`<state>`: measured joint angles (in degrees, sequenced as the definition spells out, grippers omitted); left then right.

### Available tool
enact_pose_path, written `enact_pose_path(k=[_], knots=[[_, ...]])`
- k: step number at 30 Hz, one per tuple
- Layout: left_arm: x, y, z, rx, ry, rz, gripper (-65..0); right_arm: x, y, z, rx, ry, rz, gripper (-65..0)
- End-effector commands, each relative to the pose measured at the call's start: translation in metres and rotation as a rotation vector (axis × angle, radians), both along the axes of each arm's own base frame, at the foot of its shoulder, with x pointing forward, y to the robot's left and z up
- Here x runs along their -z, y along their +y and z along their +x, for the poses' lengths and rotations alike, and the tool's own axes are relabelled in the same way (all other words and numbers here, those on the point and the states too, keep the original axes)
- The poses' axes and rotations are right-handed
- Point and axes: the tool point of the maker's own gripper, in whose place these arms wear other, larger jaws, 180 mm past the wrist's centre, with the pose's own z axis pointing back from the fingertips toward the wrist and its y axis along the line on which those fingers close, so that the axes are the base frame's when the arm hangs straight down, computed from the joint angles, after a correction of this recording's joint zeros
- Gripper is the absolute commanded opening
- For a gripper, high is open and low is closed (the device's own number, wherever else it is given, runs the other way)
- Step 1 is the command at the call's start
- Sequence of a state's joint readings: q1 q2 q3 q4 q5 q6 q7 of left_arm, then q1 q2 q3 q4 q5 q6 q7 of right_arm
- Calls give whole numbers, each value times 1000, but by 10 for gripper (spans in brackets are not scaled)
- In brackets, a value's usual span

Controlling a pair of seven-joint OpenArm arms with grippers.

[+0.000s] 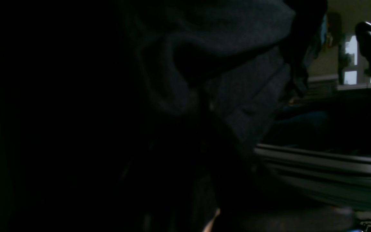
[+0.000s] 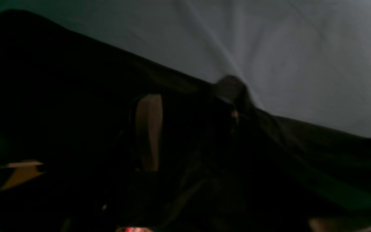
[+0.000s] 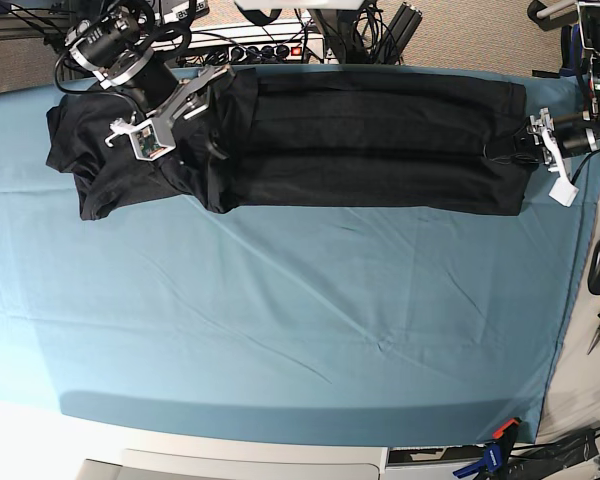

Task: Fold the T-shirt properly
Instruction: 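Move the left gripper to the other end of the folded shirt and grasp it, then lift the held end with the left gripper and fold it toward the right gripper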

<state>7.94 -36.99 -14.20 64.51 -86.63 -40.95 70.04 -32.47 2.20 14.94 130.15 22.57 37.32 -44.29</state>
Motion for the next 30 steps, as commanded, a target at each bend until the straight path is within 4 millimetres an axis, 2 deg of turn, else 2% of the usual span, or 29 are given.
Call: enact_pose_path(k=[1,7,10,14,18,22,26,30], knots=[[6,6,-7,11,40,35,-650,-14,-1,8,18,-61,11,-388],[7,6,-9,18,46,37,-650,-17,-34,28,172,-93,-102,-388],[8,5,-12,37,58,41,-650,-20,-66,34,304,-107,-187,-388],[5,1,-15,73,59,49,-650,-25,-112,31,449,-120,-255,-388],[-4,-7,-15,125,26,61,-650,-10,-161,17,576,-77,-282,-388],[-21,-23,-12,191,-49,73,-650,13,-197,7,672,-13,-227,-388],[-50,-46,-8,271,-170,83,-650,30,-215,7,728,19,-171,-388],[-77,-69,1,351,-322,150,-650,37,-216,14,739,26,-130,-388]])
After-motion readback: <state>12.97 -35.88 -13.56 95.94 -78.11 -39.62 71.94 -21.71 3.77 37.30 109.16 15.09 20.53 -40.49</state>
